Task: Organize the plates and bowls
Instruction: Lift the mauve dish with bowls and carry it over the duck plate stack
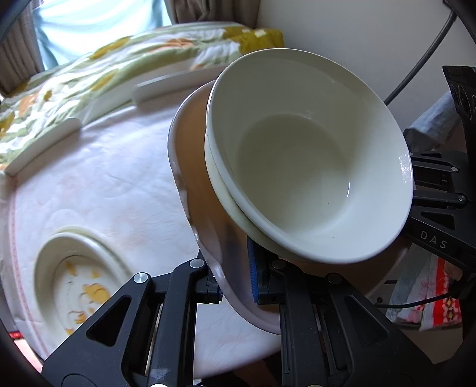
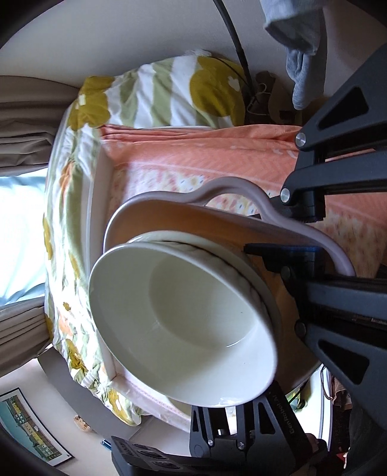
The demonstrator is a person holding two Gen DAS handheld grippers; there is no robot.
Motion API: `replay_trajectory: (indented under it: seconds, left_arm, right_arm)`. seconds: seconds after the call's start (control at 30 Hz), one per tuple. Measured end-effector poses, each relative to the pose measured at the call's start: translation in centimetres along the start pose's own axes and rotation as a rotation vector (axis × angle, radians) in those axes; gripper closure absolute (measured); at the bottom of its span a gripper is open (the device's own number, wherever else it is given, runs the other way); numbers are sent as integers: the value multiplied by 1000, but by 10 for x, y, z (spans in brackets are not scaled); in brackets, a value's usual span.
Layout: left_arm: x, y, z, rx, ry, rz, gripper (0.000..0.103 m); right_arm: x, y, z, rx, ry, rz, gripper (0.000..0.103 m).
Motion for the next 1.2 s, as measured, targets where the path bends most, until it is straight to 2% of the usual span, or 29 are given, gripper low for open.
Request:
replay_trajectory:
  seconds: [0.2,0.37,0.53,0.73,0.93,1.2]
  left_arm:
    - [42,14,-39,6,12,26,92]
    - [66,36,-83,21,-2,20,92]
    - [78,66,-130,43,-37,-8,93]
    - [73,101,-179,61,-69,-49,93]
    - [57,120,-204,65,-74,-77,93]
    - [41,127,-211,74,-59,-92,93]
  right_arm:
    - [19,-13,-49,13,29,25,93]
    - [17,-18,-100,16,19,28,93]
    - [-4,-21,-150,14,-20,16,93]
    - [-41,-17,-200,4,-57,-17,93]
    - [-70,-11,-220,-10,-66,-38,93]
    - [-85,-7,-223,-21,-56,-51,93]
Point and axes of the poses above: each gripper's, at about its wrist camera, not at the fingertips, and x roughly against the way its jaws point, z to its right, y to its underside, the point moved 7 cm from there along -x, roughly the way its jaws point, and after that the axes turned 1 degree about z, right-handed, at the moved point
